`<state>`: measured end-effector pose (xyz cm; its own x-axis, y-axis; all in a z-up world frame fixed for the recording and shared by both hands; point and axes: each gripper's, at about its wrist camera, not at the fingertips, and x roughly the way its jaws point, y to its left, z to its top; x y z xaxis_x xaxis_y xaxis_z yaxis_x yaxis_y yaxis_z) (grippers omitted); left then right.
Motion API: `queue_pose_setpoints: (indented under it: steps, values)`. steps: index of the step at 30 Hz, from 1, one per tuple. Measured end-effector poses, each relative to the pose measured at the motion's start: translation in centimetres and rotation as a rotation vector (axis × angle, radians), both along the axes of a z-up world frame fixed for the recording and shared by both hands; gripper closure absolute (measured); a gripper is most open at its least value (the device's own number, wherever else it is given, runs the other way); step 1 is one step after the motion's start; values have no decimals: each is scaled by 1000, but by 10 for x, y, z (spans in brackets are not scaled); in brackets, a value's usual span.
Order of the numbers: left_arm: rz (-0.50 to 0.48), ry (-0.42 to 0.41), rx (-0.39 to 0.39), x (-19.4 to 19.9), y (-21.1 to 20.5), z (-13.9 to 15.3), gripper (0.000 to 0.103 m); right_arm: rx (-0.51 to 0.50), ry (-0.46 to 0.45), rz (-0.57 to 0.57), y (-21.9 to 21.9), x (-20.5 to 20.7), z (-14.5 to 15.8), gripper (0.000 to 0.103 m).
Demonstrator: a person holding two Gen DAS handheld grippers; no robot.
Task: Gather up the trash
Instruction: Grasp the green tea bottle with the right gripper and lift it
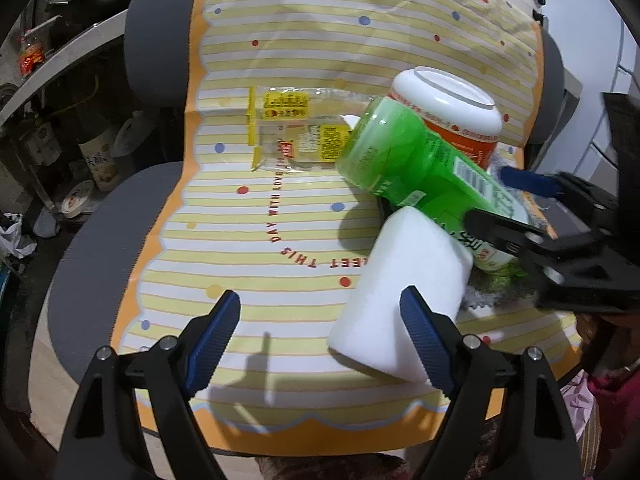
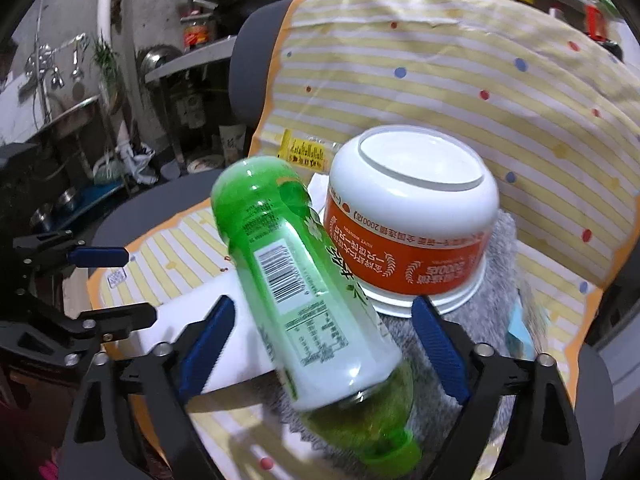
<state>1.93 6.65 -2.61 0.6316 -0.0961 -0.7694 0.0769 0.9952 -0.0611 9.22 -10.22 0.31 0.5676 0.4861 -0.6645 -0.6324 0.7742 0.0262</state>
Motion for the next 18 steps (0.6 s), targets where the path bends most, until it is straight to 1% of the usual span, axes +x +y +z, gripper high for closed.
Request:
queue_pose_setpoints:
  steps: [3,4,6,7,11,13,16,18]
  values:
    - [-16,4,-18,-1,-2,-2,23,20,60,20,0,10,-7,30]
    - [-15,6,-19,-2,-2,-2,23,19,86,32,0,11,-10,29]
    - [-17,10,-19,-2,-3,-3,23,-13,102,40,3,10,-15,26]
    - [-15,15,-21,-3,-2,-4,23,-35,99,39,6,8,-18,26]
    - [-6,25,-22,-9,2,-6,23,-67,95,32,9,0,-20,30]
    - [0,29,-20,-13,5,-7,23,-83,96,35,12,-5,-20,39]
    - [6,27,-14,-21,10,-6,22,-95,70,5,12,-15,-16,40]
    - [-5,17,-5,-26,11,-5,20,-70,55,-22,7,-26,-11,41]
